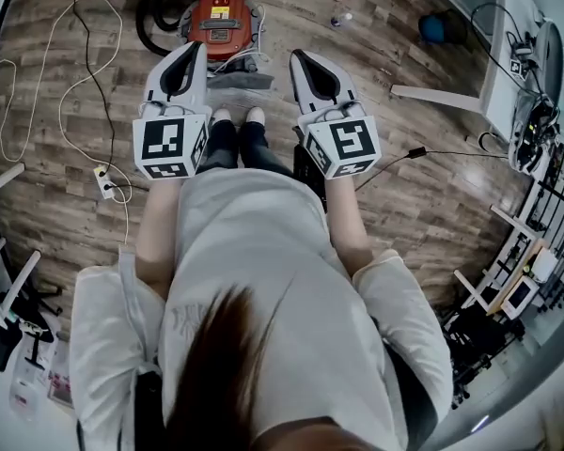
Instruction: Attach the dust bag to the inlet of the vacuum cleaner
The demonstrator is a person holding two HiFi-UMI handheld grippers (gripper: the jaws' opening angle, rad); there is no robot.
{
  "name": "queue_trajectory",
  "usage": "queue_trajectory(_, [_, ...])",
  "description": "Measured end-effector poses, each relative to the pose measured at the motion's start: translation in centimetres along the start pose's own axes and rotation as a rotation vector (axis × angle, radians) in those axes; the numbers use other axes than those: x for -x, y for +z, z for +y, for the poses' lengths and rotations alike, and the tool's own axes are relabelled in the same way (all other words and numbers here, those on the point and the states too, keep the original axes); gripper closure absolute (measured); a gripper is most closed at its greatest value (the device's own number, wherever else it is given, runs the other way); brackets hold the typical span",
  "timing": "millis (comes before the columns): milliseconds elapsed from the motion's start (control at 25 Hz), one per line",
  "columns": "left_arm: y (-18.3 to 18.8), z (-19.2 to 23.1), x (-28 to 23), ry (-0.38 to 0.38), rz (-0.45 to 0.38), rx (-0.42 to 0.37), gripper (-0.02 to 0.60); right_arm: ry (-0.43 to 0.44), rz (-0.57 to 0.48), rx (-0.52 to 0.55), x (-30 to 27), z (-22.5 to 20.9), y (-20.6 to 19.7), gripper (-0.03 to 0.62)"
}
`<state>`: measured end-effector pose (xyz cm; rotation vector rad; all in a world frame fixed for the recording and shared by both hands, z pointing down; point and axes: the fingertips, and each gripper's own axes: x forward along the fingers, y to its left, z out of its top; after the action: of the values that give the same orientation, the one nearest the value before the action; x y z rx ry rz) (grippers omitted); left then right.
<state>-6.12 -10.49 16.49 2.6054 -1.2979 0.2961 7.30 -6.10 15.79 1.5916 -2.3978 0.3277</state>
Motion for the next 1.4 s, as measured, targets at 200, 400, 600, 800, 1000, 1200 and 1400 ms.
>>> queue_trajectory(200, [1.7,-1.1,1.2,-0.026,-0.036,-0.02,0.565,0.006,-0.034,-0.003,0.9,0.2,1.1,0.592])
queue_trajectory(400, [3.1,-1.9,2.5,-0.037,-0.076,-0.028,0.565,0.002,-0.055,0.001,1.4,0.2,1.7,0.592])
queue_trajectory(600, [4.1,-2.4,3.7,-0.063,-0.11,-0.077,0.565,0.013,-0.088,0.012,1.5,0.2,2.6,0.592])
queue_trajectory(800, [3.8,-2.3,4.3,-0.054,-0.11,-0.07,0.565,0.007,-0.081,0.013,2.0,-0.4,2.3,0.592])
queue_trajectory(1000, [3.4,-2.0,4.1,-0.028,-0.106,-0.037,0.565,0.003,-0.069,0.013,2.4,-0.8,1.7,0.592])
queue_trajectory(1200, [3.5,-2.0,3.7,-0.016,-0.112,-0.051,0.565,-0.001,-0.062,0.02,2.2,-1.0,1.6,0.592])
queue_trajectory(1400, [4.0,-2.1,3.3,-0.016,-0.122,-0.054,0.565,-0.001,-0.051,0.027,2.1,-1.1,1.4,0.592])
